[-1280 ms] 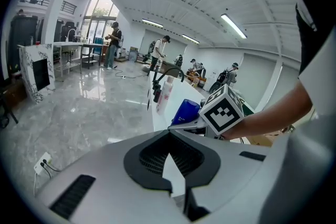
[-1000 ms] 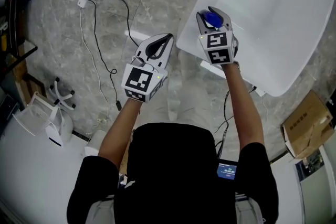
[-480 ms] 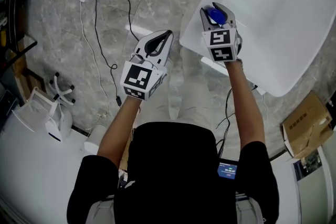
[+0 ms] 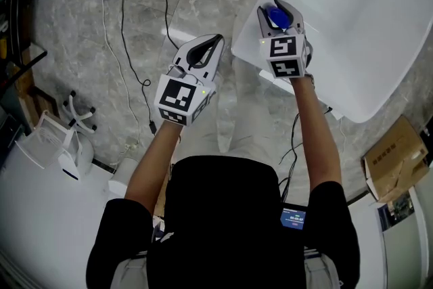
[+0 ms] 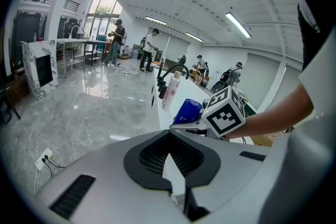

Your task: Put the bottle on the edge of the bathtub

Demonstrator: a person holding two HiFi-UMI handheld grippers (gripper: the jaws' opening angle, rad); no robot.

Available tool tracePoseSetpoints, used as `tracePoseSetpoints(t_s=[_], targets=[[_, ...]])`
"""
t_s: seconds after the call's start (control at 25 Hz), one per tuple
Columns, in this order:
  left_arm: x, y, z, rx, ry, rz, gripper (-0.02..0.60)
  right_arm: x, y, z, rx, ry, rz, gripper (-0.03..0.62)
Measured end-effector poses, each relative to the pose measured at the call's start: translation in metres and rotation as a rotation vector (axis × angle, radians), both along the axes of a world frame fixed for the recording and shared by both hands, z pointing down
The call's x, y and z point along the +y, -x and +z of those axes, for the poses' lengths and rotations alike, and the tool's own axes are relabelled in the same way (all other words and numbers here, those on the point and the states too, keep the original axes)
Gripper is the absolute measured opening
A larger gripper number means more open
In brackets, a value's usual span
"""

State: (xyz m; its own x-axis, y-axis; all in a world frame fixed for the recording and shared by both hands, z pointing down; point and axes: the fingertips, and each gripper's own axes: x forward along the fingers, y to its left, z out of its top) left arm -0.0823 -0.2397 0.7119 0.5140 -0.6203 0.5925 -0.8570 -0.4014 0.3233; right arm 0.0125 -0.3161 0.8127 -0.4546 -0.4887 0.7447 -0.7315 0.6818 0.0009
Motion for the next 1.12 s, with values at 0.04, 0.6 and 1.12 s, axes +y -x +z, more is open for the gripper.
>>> tracePoseSetpoints(t_s=[0.04, 0.6, 1.12], targets=[[0.000, 0.000, 0.000, 0.000, 0.001, 0.000, 0.011, 0.000, 0.000, 0.000, -0.004, -0.003, 0.001, 0.176], [-0.006, 0.010, -0.010, -0.006, -0.009, 0.006, 0.011, 0.001, -0.002, -0.003, -0.017, -0.002, -0.012, 0.206], [-0.013, 0.008, -0.051, -0.009, -0.063, 0.035, 0.011, 0.012, -0.006, -0.048, -0.047, -0.033, 0.039, 0.249]])
